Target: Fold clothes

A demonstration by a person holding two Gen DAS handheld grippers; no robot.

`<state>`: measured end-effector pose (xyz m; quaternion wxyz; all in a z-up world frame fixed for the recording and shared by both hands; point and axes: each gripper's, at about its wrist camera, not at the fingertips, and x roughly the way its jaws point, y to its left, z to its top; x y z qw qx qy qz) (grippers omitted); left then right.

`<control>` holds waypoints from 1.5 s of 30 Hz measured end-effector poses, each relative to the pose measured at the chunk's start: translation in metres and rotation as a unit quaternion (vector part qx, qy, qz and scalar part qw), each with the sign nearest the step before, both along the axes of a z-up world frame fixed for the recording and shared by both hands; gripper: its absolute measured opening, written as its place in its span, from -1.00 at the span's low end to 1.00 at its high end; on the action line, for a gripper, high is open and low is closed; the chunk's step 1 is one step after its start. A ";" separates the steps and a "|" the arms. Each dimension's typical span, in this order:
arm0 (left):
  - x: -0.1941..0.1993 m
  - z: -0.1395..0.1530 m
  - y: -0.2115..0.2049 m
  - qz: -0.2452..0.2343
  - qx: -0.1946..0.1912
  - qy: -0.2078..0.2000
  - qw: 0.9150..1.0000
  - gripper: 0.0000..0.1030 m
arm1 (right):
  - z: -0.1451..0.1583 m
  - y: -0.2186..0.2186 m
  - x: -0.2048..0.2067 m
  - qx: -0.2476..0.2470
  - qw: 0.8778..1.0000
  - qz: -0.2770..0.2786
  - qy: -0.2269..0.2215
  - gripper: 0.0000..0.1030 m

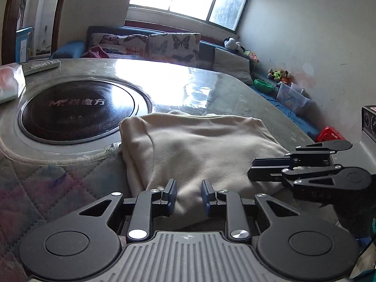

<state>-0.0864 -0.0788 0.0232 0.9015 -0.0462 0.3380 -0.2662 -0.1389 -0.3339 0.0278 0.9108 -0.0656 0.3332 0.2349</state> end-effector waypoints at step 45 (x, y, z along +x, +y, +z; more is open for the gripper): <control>0.100 0.011 -0.018 0.037 0.051 -0.019 0.998 -0.48 | -0.009 -0.063 0.103 -0.011 0.989 -0.145 0.004 -0.65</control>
